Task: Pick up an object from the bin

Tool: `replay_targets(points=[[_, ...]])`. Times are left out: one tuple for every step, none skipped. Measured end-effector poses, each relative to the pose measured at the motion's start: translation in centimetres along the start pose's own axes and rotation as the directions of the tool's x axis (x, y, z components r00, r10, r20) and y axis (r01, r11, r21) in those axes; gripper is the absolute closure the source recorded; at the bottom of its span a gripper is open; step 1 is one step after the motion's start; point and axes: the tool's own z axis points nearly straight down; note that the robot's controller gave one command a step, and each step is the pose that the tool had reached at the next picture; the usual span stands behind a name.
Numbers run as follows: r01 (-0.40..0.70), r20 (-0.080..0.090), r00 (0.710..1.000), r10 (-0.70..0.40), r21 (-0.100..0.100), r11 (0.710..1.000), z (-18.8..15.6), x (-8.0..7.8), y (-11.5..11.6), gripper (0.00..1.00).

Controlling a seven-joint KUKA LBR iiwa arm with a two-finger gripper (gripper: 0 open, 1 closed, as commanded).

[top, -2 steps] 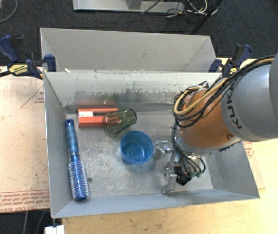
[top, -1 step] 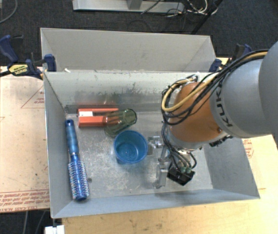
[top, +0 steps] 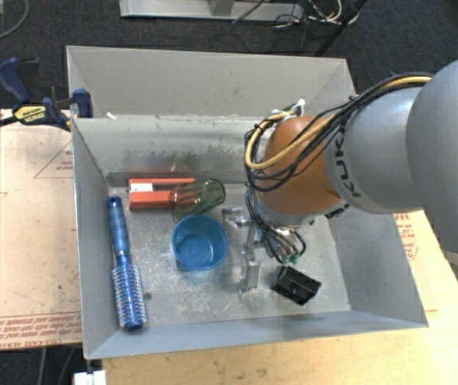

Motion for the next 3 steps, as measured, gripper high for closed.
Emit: replay_targets(points=[[0.029,-0.007,1.000,-0.029,0.008,1.000,0.4,-0.1,1.7,0.00],[0.142,-0.011,0.990,-0.142,0.002,0.990,-1.7,-3.6,5.9,0.00],[0.297,0.008,0.955,-0.297,0.003,0.955,-2.5,-6.2,7.8,0.00]])
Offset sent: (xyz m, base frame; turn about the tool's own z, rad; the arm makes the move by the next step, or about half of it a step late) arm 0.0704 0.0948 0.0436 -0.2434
